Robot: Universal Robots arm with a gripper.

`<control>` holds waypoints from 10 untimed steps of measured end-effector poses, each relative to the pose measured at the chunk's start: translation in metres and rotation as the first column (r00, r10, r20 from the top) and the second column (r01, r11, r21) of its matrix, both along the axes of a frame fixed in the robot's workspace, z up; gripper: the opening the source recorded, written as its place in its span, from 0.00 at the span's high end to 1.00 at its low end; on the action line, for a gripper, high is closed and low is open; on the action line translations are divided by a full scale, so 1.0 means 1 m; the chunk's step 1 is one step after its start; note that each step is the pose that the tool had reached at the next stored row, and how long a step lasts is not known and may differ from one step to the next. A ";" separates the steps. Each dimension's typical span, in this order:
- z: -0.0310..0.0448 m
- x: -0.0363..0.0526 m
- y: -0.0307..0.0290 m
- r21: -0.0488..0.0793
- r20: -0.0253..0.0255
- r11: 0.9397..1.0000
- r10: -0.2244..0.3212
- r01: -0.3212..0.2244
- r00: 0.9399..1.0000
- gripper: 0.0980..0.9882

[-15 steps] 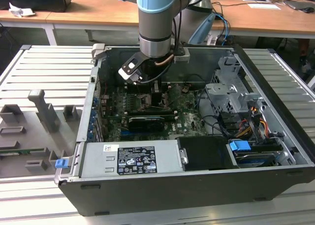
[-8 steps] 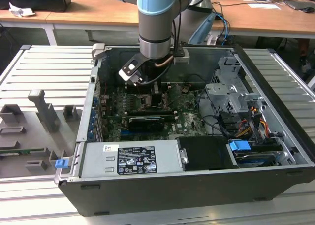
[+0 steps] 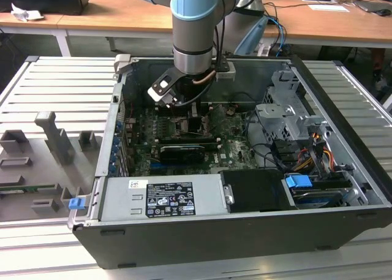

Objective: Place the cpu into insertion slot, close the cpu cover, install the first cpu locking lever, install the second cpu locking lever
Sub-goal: 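Place the cpu into insertion slot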

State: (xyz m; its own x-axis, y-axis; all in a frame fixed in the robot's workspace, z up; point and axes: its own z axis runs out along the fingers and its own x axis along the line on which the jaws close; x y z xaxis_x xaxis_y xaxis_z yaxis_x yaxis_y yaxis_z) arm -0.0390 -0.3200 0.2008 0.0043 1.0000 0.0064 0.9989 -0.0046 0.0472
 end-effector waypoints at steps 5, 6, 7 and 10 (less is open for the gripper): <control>-0.0003 0.0004 0.0003 0.000 0.000 1.000 0.000 0.000 1.000 0.42; -0.0003 0.0005 0.0004 0.000 0.000 1.000 0.000 0.000 1.000 0.42; -0.0005 0.0006 0.0007 0.000 0.000 1.000 0.000 0.000 1.000 0.42; -0.0008 0.0006 0.0016 0.000 0.000 1.000 0.000 0.000 1.000 0.42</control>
State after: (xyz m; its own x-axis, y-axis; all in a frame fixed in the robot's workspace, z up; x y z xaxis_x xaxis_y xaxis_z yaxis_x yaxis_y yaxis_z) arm -0.0384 -0.3184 0.2000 0.0043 1.0000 0.0065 0.9989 -0.0046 0.0473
